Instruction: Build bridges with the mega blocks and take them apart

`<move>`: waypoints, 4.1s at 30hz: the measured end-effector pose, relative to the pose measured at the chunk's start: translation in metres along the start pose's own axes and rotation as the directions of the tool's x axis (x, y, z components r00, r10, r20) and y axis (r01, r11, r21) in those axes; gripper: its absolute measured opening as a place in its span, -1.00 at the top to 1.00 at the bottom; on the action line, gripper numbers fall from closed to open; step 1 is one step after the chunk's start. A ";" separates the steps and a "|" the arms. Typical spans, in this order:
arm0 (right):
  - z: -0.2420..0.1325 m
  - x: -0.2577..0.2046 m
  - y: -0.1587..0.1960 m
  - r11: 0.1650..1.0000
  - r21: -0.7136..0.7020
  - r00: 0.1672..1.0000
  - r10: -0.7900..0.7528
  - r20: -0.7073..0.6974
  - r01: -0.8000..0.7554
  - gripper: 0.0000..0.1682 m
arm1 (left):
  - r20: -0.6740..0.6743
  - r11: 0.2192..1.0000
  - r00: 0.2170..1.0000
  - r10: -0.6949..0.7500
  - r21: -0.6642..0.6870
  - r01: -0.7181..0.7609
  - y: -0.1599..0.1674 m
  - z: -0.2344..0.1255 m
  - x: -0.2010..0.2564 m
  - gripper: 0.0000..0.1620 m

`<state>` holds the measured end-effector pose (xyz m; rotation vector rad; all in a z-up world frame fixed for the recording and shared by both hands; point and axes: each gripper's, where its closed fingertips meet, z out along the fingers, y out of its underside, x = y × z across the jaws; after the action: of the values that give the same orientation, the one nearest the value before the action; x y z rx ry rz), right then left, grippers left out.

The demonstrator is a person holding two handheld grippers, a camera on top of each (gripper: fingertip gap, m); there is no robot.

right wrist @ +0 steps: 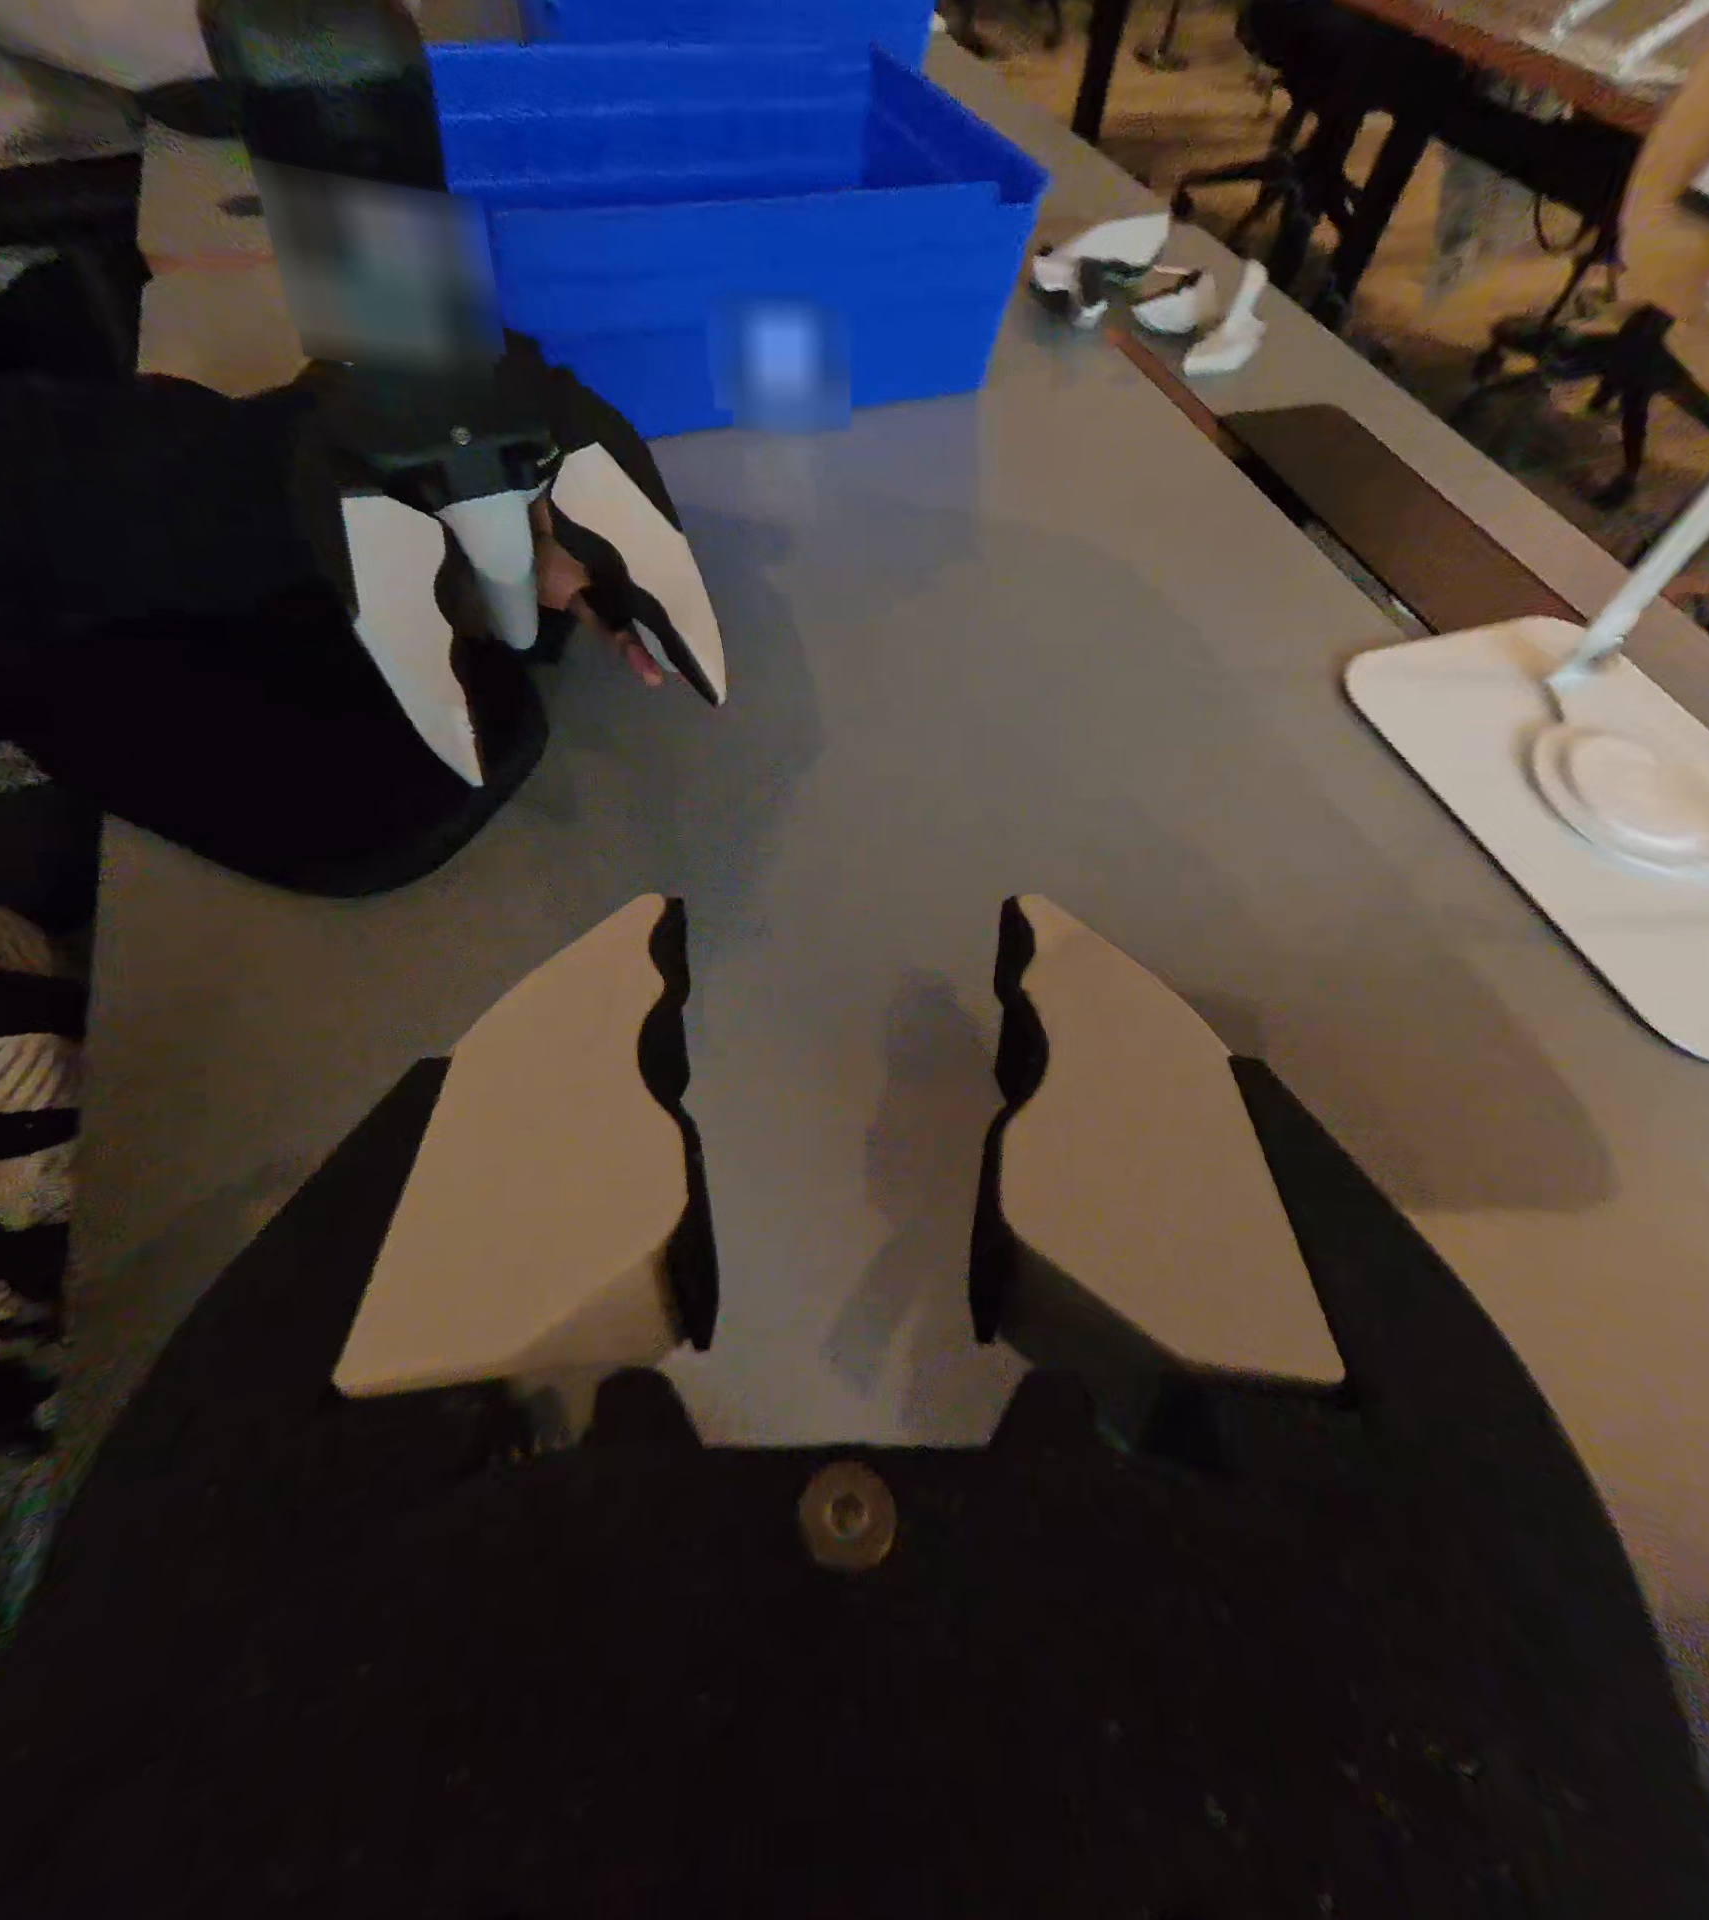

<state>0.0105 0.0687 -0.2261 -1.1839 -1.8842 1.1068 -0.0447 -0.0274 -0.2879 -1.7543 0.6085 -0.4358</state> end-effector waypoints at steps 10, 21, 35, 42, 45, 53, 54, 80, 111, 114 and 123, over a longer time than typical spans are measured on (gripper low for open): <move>0.044 0.003 0.040 0.995 0.006 0.993 -0.103 -0.056 0.103 0.34 | 0.039 0.999 0.999 0.006 0.048 -0.007 -0.011 -0.005 -0.003 0.11; 0.043 0.008 0.051 0.996 -0.037 0.995 -0.081 -0.060 0.079 0.34 | 0.405 0.989 0.903 0.142 -0.029 -0.143 -0.110 -0.164 -0.051 0.17; 0.040 0.008 0.052 0.993 -0.053 0.992 -0.105 -0.067 0.102 0.33 | 0.851 0.708 0.524 -0.028 -0.353 0.611 0.079 -0.318 -0.239 0.18; 0.039 0.006 0.054 0.992 -0.058 0.992 -0.112 -0.051 0.109 0.33 | 0.874 0.659 0.479 -0.083 -0.312 0.685 0.120 -0.320 -0.265 0.24; 0.040 0.005 0.055 0.992 -0.061 0.993 -0.113 -0.043 0.111 0.32 | 0.878 0.646 0.469 -0.095 -0.304 0.700 0.127 -0.320 -0.271 0.27; 0.039 0.006 0.055 0.992 -0.059 0.993 -0.110 -0.041 0.108 0.32 | 0.882 0.623 0.443 -0.161 -0.257 0.739 0.146 -0.317 -0.279 0.28; 0.039 0.006 0.056 0.992 -0.061 0.993 -0.110 -0.040 0.107 0.32 | 0.883 0.620 0.442 -0.159 -0.259 0.741 0.148 -0.317 -0.280 0.30; 0.041 -0.010 0.036 0.983 -0.059 0.985 -0.173 -0.003 0.172 0.32 | 0.655 0.787 0.733 0.182 -0.544 0.290 -0.020 -0.249 -0.192 0.63; 0.076 -0.076 -0.029 0.844 -0.220 0.863 -0.430 0.264 0.488 0.58 | -0.016 0.730 0.960 0.281 -0.646 -0.224 -0.039 -0.022 0.009 0.63; 0.073 -0.067 -0.039 0.872 -0.138 0.874 -0.437 0.211 0.469 0.59 | 0.050 0.795 0.952 0.303 -0.564 -0.223 -0.051 -0.023 0.000 0.62; 0.036 -0.058 -0.086 0.943 0.328 0.935 -0.163 0.316 0.054 0.59 | 0.122 0.979 0.989 -0.088 0.195 0.063 -0.120 -0.032 0.002 0.28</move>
<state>-0.0291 -0.0165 -0.1698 -0.7327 -1.8996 1.5588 -0.0411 -0.0301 -0.1633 -1.6120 0.3949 -0.4146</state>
